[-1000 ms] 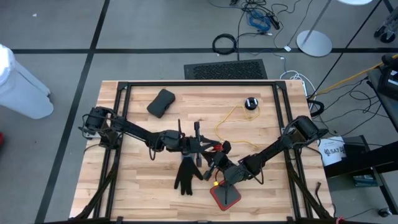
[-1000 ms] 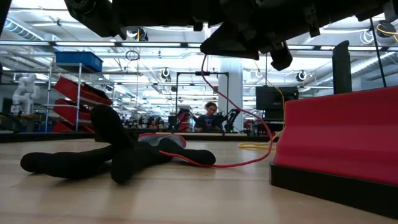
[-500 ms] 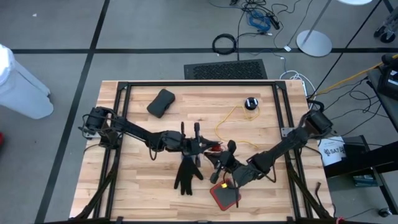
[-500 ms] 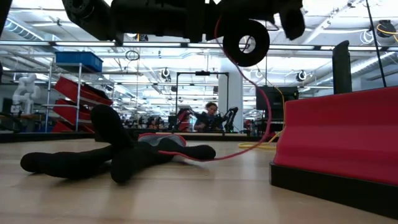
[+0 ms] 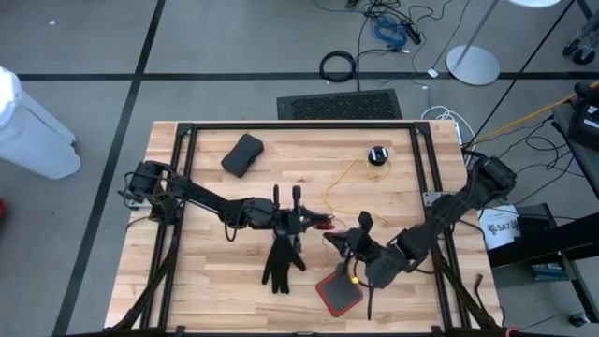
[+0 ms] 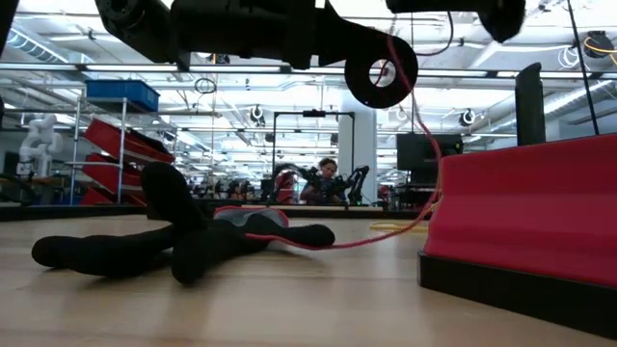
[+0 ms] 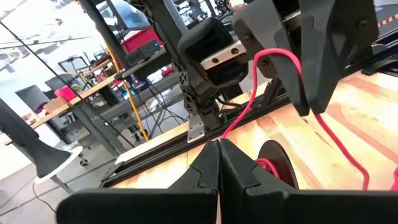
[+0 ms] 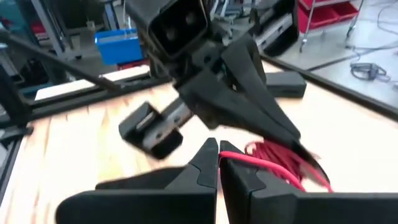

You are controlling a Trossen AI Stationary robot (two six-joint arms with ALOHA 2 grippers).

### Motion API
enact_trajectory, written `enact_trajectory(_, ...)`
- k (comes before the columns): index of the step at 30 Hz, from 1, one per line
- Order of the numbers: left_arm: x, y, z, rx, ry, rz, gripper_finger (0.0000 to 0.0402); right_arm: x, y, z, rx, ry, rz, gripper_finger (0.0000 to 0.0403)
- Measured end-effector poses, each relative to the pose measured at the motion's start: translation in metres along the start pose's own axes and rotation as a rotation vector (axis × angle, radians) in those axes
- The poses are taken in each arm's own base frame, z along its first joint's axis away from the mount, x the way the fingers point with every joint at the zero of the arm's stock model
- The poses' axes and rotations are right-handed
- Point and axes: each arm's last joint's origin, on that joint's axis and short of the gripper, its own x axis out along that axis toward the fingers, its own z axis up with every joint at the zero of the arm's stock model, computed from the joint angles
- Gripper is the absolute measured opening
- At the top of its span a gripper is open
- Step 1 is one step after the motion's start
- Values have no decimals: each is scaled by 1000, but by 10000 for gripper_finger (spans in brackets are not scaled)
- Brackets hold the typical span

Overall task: Coil cords
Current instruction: Coil the red wire onto the black spool

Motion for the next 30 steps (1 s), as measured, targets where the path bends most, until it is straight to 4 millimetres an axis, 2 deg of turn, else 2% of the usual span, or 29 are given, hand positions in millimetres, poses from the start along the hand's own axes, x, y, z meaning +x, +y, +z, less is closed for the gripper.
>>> enact_trajectory(12,0,0,0,-9,0,1,0,-13,-15,-25,-70,187,-49,0)
enact_trajectory(20,0,1,1,-36,-9,6,0,-15,-20,-29,-129,229,-69,0)
enact_trajectory(30,-1,9,16,-163,-188,35,0,-14,-25,-32,-202,210,-122,0)
